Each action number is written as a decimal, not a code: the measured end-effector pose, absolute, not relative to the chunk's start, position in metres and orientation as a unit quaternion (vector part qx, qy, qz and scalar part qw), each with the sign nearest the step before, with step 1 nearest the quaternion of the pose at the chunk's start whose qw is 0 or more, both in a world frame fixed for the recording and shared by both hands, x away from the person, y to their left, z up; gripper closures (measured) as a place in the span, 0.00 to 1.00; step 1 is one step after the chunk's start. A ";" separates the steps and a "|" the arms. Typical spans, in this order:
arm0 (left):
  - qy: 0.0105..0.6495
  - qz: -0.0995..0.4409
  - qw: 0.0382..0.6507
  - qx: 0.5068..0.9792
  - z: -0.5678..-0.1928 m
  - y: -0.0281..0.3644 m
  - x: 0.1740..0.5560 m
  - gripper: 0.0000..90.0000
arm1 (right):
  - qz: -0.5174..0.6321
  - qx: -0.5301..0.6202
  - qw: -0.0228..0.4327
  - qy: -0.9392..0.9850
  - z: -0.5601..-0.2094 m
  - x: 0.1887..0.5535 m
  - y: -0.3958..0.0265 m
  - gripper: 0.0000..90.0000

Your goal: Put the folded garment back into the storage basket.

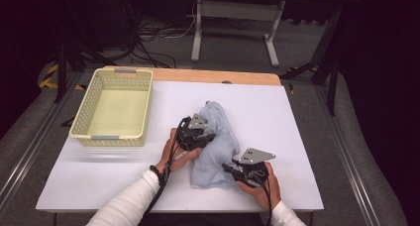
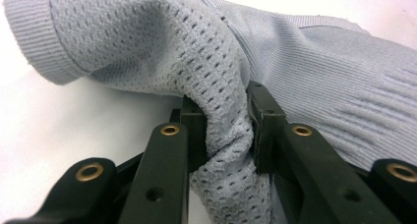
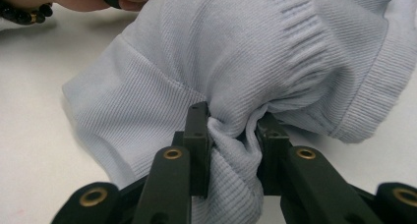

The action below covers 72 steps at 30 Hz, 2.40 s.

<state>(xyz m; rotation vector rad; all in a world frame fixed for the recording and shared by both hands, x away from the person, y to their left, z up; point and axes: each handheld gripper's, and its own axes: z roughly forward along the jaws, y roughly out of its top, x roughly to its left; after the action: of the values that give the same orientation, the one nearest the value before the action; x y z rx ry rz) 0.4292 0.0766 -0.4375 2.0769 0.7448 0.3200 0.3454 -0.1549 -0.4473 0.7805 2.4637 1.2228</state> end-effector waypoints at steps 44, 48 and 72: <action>0.282 0.174 0.427 0.841 -0.393 0.067 0.436 0.82 | 0.464 0.278 0.175 0.822 -0.424 0.349 -0.155 0.80; 0.285 0.179 0.422 0.842 -0.388 0.069 0.439 0.82 | 0.469 0.281 0.175 0.819 -0.421 0.351 -0.151 0.80; 0.304 0.223 0.406 0.832 -0.356 0.101 0.450 0.82 | 0.503 0.275 0.173 0.801 -0.402 0.372 -0.112 0.80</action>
<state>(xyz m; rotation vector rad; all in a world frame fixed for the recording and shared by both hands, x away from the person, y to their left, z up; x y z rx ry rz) 0.4498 0.1014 -0.3562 2.0995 0.7679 0.5614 0.3722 -0.1116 -0.4021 0.7809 2.2711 1.4269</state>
